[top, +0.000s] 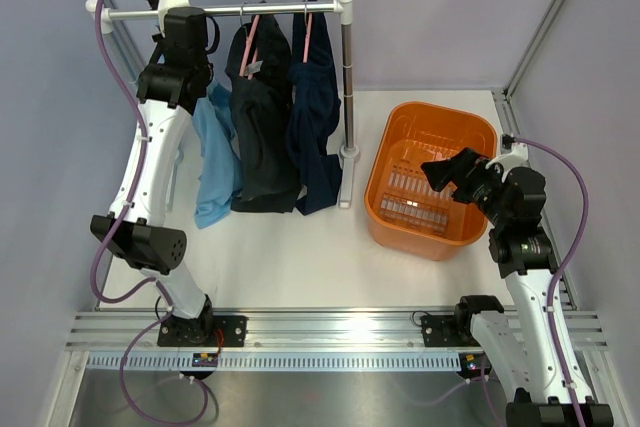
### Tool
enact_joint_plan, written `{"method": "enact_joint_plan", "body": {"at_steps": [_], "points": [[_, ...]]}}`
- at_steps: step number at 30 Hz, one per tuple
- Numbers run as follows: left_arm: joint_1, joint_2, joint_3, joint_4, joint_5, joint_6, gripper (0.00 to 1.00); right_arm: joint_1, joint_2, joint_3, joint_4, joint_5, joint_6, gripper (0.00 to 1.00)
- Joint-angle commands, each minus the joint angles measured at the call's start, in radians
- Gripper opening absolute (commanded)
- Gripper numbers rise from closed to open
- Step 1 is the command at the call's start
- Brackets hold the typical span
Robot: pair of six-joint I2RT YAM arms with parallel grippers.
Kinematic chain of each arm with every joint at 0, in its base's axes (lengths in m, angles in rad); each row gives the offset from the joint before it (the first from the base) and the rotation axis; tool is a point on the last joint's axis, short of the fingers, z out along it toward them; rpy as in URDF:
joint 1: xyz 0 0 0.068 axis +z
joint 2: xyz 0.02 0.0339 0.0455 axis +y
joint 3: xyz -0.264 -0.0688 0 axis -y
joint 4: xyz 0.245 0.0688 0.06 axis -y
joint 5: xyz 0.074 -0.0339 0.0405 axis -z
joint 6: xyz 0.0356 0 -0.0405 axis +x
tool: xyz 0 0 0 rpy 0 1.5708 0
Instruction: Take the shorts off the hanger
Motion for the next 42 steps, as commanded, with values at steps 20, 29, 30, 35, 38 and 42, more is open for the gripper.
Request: {"method": "enact_joint_plan", "body": {"at_steps": [20,29,30,35,38,42], "points": [[-0.019,-0.168,-0.035,0.146,0.080,0.066,0.00,-0.004,0.006,0.007,0.074,-0.070,-0.016,0.99],[-0.040,-0.296,-0.202,0.124,0.056,0.034,0.00,-0.004,0.003,0.001,0.083,-0.083,-0.020,1.00],[-0.046,-0.315,-0.224,0.126,0.045,0.030,0.00,-0.004,0.003,-0.001,0.083,-0.086,-0.022,0.99],[-0.095,-0.468,-0.377,0.139,-0.022,0.015,0.00,-0.004,0.006,-0.010,0.103,-0.130,-0.030,1.00],[-0.146,-0.536,-0.459,0.097,-0.053,0.007,0.00,-0.004,0.015,-0.015,0.131,-0.194,-0.030,0.99],[-0.219,-0.690,-0.592,0.029,-0.067,-0.038,0.00,-0.004,0.032,-0.012,0.149,-0.280,-0.020,0.99]]}}
